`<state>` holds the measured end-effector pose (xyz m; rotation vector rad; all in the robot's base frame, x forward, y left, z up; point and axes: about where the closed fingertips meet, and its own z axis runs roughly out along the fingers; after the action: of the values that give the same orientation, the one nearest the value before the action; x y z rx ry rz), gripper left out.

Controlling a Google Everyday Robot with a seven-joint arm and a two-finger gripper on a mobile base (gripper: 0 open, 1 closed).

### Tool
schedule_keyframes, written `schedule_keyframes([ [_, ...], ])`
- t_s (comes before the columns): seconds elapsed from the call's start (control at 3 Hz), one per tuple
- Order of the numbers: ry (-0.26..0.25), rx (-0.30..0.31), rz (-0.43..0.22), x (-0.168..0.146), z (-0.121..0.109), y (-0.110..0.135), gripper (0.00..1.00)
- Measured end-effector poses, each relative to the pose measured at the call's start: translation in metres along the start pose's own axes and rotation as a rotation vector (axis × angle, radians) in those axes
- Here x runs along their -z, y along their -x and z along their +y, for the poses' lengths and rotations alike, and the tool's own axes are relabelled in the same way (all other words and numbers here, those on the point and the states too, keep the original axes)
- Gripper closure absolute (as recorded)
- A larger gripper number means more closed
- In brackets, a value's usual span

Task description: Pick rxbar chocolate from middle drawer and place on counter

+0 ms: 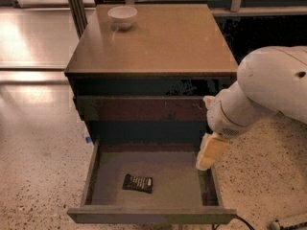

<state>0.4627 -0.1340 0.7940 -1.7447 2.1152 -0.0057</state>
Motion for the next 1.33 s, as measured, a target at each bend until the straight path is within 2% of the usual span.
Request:
schedule_keyframes([
  [0.33, 0.0, 0.0, 0.0, 0.0, 0.0, 0.0, 0.0],
  [0.67, 0.009, 0.02, -0.06, -0.019, 0.003, 0.001, 0.0],
  [1.0, 0.018, 0.096, -0.144, -0.06, 0.007, 0.015, 0.0],
  [1.33, 0.048, 0.175, -0.178, -0.093, 0.009, 0.036, 0.0],
])
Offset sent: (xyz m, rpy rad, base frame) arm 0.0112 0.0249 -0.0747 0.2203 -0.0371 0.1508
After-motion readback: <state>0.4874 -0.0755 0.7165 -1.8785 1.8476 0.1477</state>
